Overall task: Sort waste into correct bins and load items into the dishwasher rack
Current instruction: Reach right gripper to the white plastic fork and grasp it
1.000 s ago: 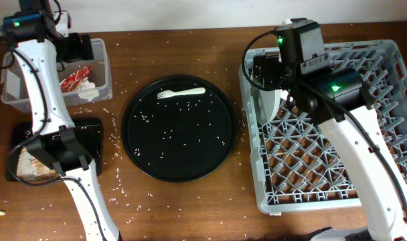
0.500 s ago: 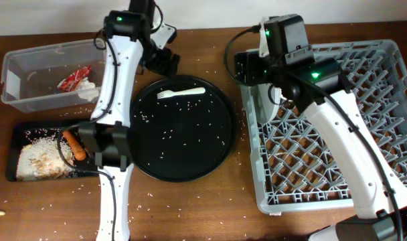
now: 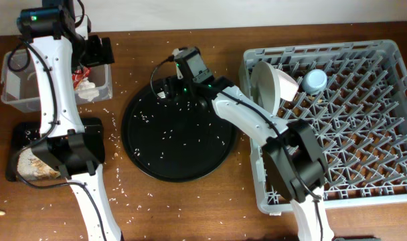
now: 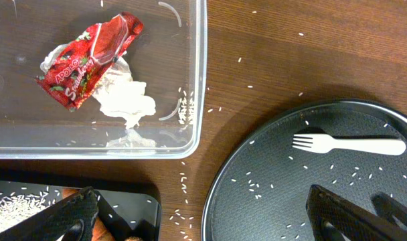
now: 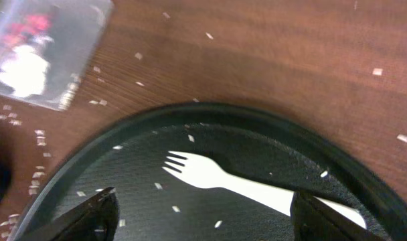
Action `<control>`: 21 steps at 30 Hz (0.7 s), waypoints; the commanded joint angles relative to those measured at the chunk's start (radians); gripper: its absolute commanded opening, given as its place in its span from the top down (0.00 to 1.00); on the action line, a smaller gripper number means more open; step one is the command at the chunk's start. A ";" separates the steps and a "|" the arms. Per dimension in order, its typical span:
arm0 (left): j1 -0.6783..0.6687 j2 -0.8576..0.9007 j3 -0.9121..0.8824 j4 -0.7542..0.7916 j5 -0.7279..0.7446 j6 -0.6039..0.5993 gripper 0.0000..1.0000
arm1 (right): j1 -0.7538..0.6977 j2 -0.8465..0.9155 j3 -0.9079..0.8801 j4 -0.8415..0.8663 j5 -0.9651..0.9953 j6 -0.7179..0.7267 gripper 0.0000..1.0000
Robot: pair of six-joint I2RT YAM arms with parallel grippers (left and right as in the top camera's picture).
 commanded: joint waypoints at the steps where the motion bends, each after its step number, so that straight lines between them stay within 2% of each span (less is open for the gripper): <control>1: 0.003 -0.019 0.016 0.004 -0.003 -0.010 0.01 | -0.004 0.088 0.071 0.003 0.005 0.033 0.21; 6: 0.003 -0.019 0.016 -0.001 -0.004 -0.002 0.01 | -0.004 0.204 0.139 0.027 0.044 0.050 0.22; 9: 0.003 -0.019 0.015 -0.003 -0.004 -0.002 0.01 | -0.004 0.215 0.139 0.024 0.045 0.061 0.22; 12: 0.003 -0.019 0.016 -0.003 -0.004 -0.002 0.01 | -0.003 0.215 0.139 -0.027 -0.043 0.074 0.22; 14: 0.003 -0.019 0.015 -0.002 -0.005 -0.002 0.01 | -0.005 0.215 0.153 -0.094 -0.122 0.074 0.22; 17: 0.003 -0.019 0.015 -0.003 -0.023 -0.002 0.01 | -0.006 0.215 0.240 -0.269 -0.130 0.069 0.22; 21: 0.003 -0.019 0.015 -0.002 -0.023 -0.002 0.01 | -0.006 0.215 0.404 -0.528 -0.126 -0.040 0.23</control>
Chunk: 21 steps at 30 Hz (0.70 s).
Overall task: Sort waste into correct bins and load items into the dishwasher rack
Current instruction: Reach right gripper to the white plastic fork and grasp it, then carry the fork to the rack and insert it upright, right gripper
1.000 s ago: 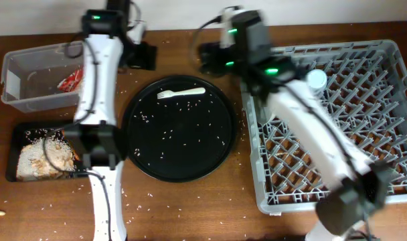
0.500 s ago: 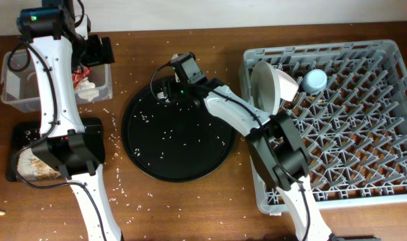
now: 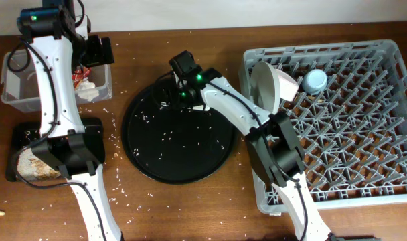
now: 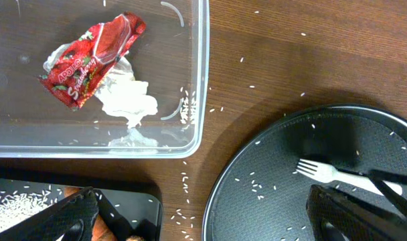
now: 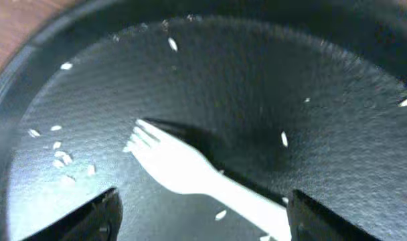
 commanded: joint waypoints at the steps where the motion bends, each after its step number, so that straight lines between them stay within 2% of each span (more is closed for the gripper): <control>1: 0.003 -0.019 0.015 -0.001 -0.013 -0.002 0.01 | 0.000 0.003 0.130 -0.152 -0.011 -0.146 0.23; 4: 0.003 -0.019 0.015 -0.001 -0.013 -0.002 0.01 | 0.000 0.003 0.148 -0.272 0.040 -0.272 0.22; 6: 0.003 -0.019 0.015 -0.001 -0.012 -0.002 0.01 | 0.000 0.003 0.148 -0.352 0.186 -0.458 0.17; 8: 0.003 -0.019 0.015 -0.001 -0.013 -0.002 0.01 | -0.012 0.003 0.147 -0.322 0.312 -0.570 0.14; 10: 0.002 -0.019 0.015 -0.002 -0.013 -0.002 0.01 | -0.041 0.003 0.146 -0.294 0.289 -0.595 0.14; 15: 0.002 -0.019 0.014 0.000 -0.012 -0.002 0.01 | -0.091 0.003 0.142 -0.264 -0.065 -0.724 0.19; 18: 0.002 -0.019 0.014 0.000 -0.013 -0.002 0.01 | -0.038 0.005 0.142 -0.212 -0.048 -0.771 0.22; 21: 0.002 -0.019 0.014 -0.001 -0.012 -0.002 0.01 | 0.034 0.035 0.142 -0.155 0.080 -0.771 0.22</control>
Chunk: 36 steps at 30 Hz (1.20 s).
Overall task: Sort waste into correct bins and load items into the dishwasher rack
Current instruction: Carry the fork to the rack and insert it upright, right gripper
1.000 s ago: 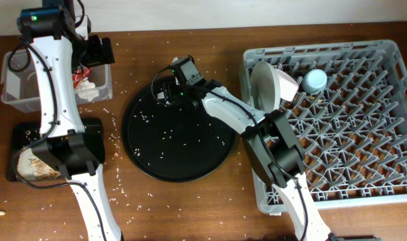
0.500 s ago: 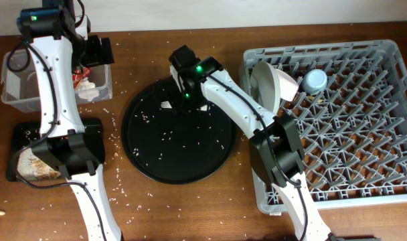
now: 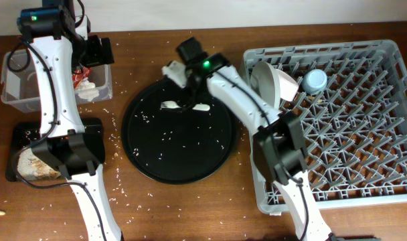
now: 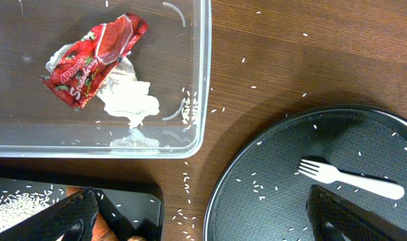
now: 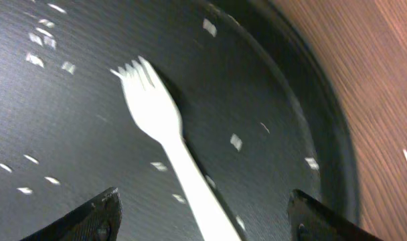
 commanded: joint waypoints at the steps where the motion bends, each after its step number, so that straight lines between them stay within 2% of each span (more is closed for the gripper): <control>1: 0.002 -0.019 0.014 -0.003 -0.007 -0.002 0.01 | 0.071 0.050 0.011 0.018 0.101 -0.028 0.22; 5: 0.003 -0.019 0.014 -0.010 -0.008 -0.002 0.01 | 0.076 0.105 0.011 0.032 0.077 -0.023 0.29; 9: 0.003 -0.019 0.014 -0.014 -0.009 -0.002 0.01 | 0.077 0.146 0.011 0.098 0.051 -0.023 0.43; 11: 0.003 -0.019 0.014 -0.018 -0.023 -0.002 0.01 | 0.077 0.150 0.011 0.098 0.051 -0.023 0.55; 15: 0.002 -0.019 0.014 -0.018 -0.031 -0.002 0.01 | 0.077 0.150 0.011 0.098 0.051 0.000 0.92; 16: 0.002 -0.019 0.014 -0.018 -0.031 -0.002 0.01 | 0.077 0.150 0.011 0.098 0.051 0.004 0.96; 20: 0.002 -0.019 0.014 -0.018 -0.030 -0.002 0.01 | 0.074 0.114 0.013 0.083 0.051 0.092 0.96; 23: 0.002 -0.019 0.014 -0.018 -0.030 -0.002 0.01 | 0.073 0.034 0.060 0.004 0.051 0.149 0.96; 27: 0.002 -0.019 0.014 -0.018 -0.030 -0.002 0.01 | 0.042 -0.110 0.312 -0.232 0.059 0.234 0.96; 30: 0.002 -0.019 0.014 -0.017 -0.030 -0.002 0.01 | -0.031 -0.180 0.447 -0.362 0.124 0.357 0.96; 32: 0.002 -0.019 0.014 -0.012 -0.030 -0.003 0.01 | -0.133 -0.243 0.509 -0.499 0.180 0.472 0.96; 36: 0.002 -0.019 0.014 -0.010 -0.029 -0.003 0.01 | -0.315 -0.378 0.518 -0.754 0.279 0.605 0.96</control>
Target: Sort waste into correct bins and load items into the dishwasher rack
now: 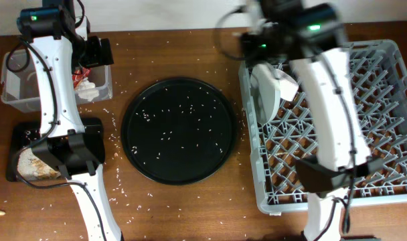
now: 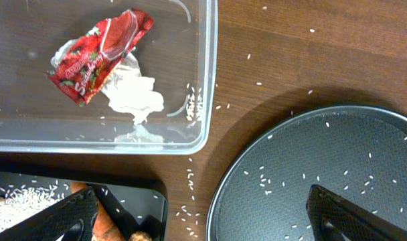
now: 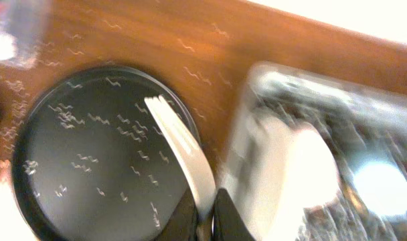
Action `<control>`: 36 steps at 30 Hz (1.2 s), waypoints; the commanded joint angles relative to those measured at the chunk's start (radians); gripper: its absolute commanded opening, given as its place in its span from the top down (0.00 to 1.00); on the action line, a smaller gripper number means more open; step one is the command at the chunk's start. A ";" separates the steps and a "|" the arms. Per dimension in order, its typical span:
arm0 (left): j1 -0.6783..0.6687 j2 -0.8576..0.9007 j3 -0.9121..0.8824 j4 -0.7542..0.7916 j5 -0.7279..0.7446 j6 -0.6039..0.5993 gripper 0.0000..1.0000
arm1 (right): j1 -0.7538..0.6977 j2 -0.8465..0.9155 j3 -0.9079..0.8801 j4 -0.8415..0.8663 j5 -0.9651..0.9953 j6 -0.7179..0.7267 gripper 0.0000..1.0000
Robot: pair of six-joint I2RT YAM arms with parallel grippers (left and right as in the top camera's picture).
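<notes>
My right gripper [image 3: 207, 215] is shut on the handle of a white plastic fork [image 3: 182, 140], tines pointing away from it. It hangs high over the gap between the black round tray [image 1: 128, 127] and the grey dish rack [image 1: 371, 140]; the right wrist view is blurred. The tray holds only scattered rice grains. My left gripper [image 2: 203, 221] is open, hovering by the clear bin [image 2: 205, 80], which holds a red wrapper [image 2: 100, 53] and a white tissue [image 2: 133, 94].
A white bowl [image 1: 270, 87] stands on edge in the rack's left back corner, below my right arm. A black container [image 1: 23, 144] with rice and carrot [image 2: 90, 217] sits in front of the clear bin. Rice grains lie scattered on the wooden table [image 1: 156, 207].
The fork lay on the tray with my right gripper open over it. Now the gripper is shut on it and is up by the rack's back left corner. The left arm barely shifted.
My right gripper stood open over the fork at the back of the tray. It was then low beside the fork, then open above it with the fork nearer the tray's middle. Now it holds the fork near the rack. The left gripper stayed open by the bin.
</notes>
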 commanded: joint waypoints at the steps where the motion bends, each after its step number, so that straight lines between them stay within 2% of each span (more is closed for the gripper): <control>1: 0.002 -0.019 0.014 0.003 -0.014 -0.003 0.01 | -0.106 -0.116 -0.042 -0.057 0.060 0.133 0.96; 5: 0.002 -0.019 0.014 0.003 -0.014 -0.003 0.01 | -0.201 -0.257 -0.271 -0.058 0.061 0.178 0.96; 9: 0.002 -0.019 0.014 0.008 -0.014 -0.003 0.01 | -0.253 -0.315 -0.720 -0.043 0.138 0.293 0.96; 12: 0.002 -0.019 0.014 0.014 -0.014 -0.003 0.01 | -0.256 -0.315 -0.914 0.059 0.135 0.292 0.96; 13: 0.003 -0.019 0.014 0.014 -0.014 -0.003 0.01 | -0.259 -0.315 -0.962 0.090 0.135 0.292 0.81; 14: 0.003 -0.019 0.014 0.014 -0.014 -0.003 0.01 | -0.259 -0.315 -0.993 0.111 0.135 0.291 0.53; 15: 0.002 -0.019 0.014 0.014 -0.014 -0.003 0.01 | -0.259 -0.315 -1.001 0.124 0.143 0.291 0.33; 16: 0.002 -0.019 0.014 0.014 -0.014 -0.003 0.01 | -0.259 -0.316 -0.998 0.133 0.142 0.286 0.25; 18: 0.002 -0.019 0.014 0.014 -0.014 -0.003 0.01 | -0.259 -0.317 -0.973 0.134 0.142 0.269 0.18; 20: 0.002 -0.019 0.014 0.014 -0.014 -0.003 0.01 | -0.258 -0.330 -0.909 0.097 0.119 0.226 0.17; 23: 0.002 -0.019 0.014 0.014 -0.014 -0.003 0.01 | -0.256 -0.374 -0.709 -0.042 0.073 0.179 0.17; 24: 0.002 -0.019 0.014 0.014 -0.014 -0.003 0.01 | -0.256 -0.404 -0.617 -0.058 0.017 0.164 0.01; 27: 0.002 -0.019 0.014 0.014 -0.014 -0.003 0.01 | -0.257 -0.502 -0.463 -0.054 -0.316 0.167 0.02; 29: 0.002 -0.019 0.014 0.014 -0.014 -0.003 0.01 | -0.257 -0.555 -0.436 -0.055 -0.309 0.167 0.01; 30: 0.002 -0.019 0.014 0.014 -0.014 -0.003 0.01 | -0.257 -0.579 -0.437 -0.058 -0.308 0.117 0.01; 31: 0.002 -0.019 0.014 0.014 -0.014 -0.003 0.01 | -0.258 -0.605 -0.438 -0.051 -0.263 0.022 0.01; 34: 0.002 -0.019 0.014 0.014 -0.014 -0.003 0.01 | -0.262 -0.679 -0.438 -0.039 -0.006 0.035 0.01; 36: 0.003 -0.019 0.014 0.014 -0.014 -0.003 0.01 | -0.303 -0.749 -0.481 0.011 0.032 0.007 0.01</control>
